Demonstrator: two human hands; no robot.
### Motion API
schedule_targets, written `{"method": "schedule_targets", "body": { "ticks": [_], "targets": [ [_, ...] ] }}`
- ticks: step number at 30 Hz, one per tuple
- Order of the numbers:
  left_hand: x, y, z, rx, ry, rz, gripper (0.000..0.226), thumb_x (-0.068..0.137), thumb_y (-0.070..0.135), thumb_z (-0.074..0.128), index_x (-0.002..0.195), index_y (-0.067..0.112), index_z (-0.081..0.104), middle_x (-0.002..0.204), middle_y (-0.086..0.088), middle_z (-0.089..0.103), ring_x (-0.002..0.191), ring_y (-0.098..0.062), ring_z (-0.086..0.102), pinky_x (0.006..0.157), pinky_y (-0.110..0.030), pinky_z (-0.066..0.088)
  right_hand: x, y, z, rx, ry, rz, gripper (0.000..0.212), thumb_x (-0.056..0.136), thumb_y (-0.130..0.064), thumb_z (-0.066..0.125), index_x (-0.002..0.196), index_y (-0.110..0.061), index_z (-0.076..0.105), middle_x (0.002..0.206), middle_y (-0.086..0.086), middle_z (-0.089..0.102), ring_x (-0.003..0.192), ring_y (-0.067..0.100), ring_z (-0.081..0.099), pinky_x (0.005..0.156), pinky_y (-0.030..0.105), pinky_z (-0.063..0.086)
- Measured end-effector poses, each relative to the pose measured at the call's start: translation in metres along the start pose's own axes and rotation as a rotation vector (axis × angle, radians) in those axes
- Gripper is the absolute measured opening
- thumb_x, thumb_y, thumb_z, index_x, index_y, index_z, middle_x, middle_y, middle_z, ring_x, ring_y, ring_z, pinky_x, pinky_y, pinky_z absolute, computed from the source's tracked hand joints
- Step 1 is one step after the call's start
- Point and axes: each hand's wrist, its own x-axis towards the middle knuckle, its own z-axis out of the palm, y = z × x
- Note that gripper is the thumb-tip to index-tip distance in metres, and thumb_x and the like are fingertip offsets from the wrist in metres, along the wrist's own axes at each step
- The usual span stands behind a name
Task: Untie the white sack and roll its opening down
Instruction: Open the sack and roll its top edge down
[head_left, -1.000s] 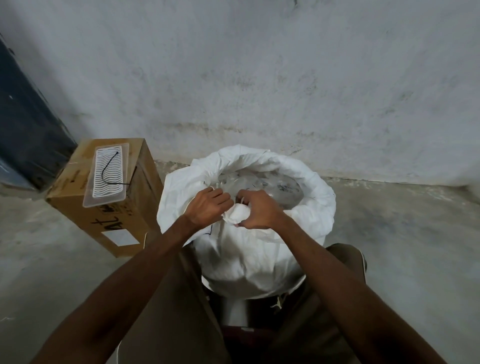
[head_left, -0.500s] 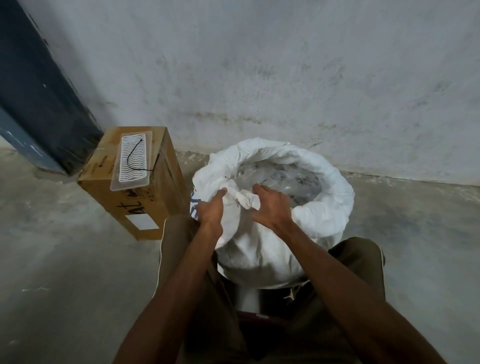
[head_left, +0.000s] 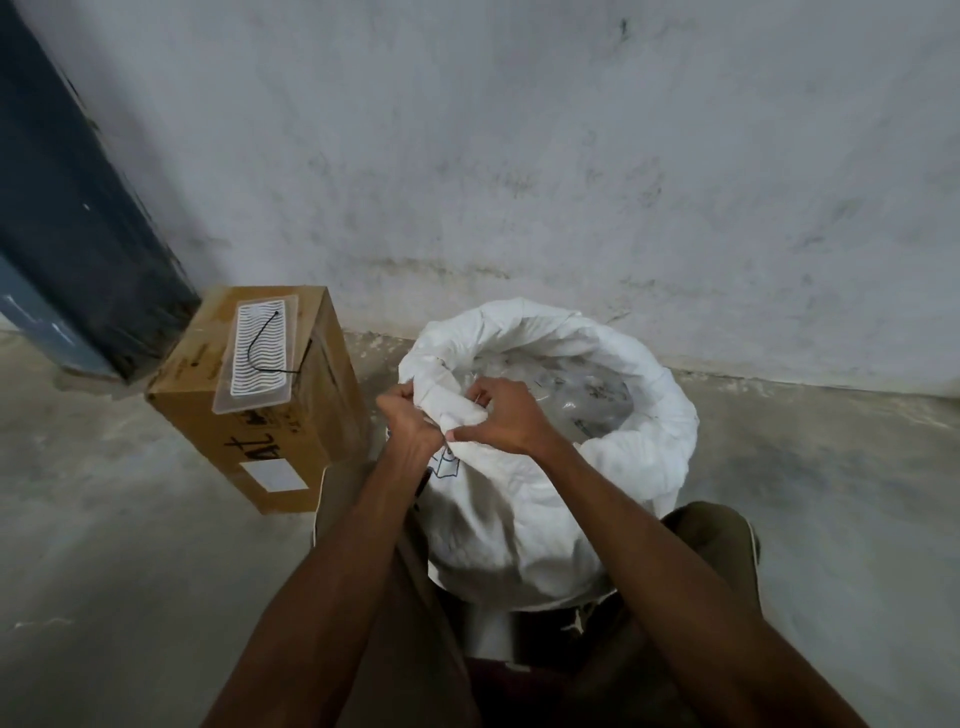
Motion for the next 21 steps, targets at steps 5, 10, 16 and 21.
{"method": "schedule_targets", "body": {
  "ticks": [5,10,16,21],
  "targets": [
    [0.015,0.013,-0.004,0.128,-0.157,-0.003,0.062,0.070,0.018,0.056,0.128,-0.003,0.060,0.121,-0.021,0.064,0.108,-0.037,0.061,0.106,-0.047,0.044,0.008,-0.001,0.025,-0.051,0.090,-0.061,0.031,0.060,-0.038,0.086,0.074,-0.019,0.065,0.071,-0.004,0.069,0.061,0.013,0.063,0.053,0.028,0.044],
    [0.012,0.007,0.006,0.590,0.106,0.104,0.084,0.068,0.057,0.073,0.131,0.006,0.053,0.112,-0.012,0.065,0.092,-0.028,0.067,0.053,-0.027,0.055,0.009,-0.005,0.042,-0.199,0.150,-0.110,0.030,0.069,-0.016,0.075,0.069,-0.021,0.046,0.066,0.004,0.064,0.060,0.026,0.062,0.053,0.030,0.036],
    [0.044,0.000,-0.016,0.572,0.162,0.115,0.058,0.093,0.035,0.066,0.135,-0.001,0.050,0.132,-0.018,0.061,0.112,-0.038,0.064,0.087,-0.047,0.058,-0.003,0.004,0.061,-0.246,0.203,-0.183,0.025,0.064,-0.012,0.070,0.079,-0.020,0.051,0.073,-0.002,0.060,0.062,0.025,0.060,0.052,0.031,0.041],
    [0.034,0.006,-0.014,0.404,0.086,0.003,0.057,0.103,0.029,0.022,0.153,0.005,0.034,0.158,-0.019,0.034,0.146,-0.038,0.032,0.117,-0.050,0.030,0.009,0.005,0.038,0.449,-0.032,0.005,0.043,0.058,-0.019,0.092,0.090,-0.013,0.065,0.087,0.002,0.063,0.075,0.011,0.055,0.070,0.025,0.044]
  ]
}}
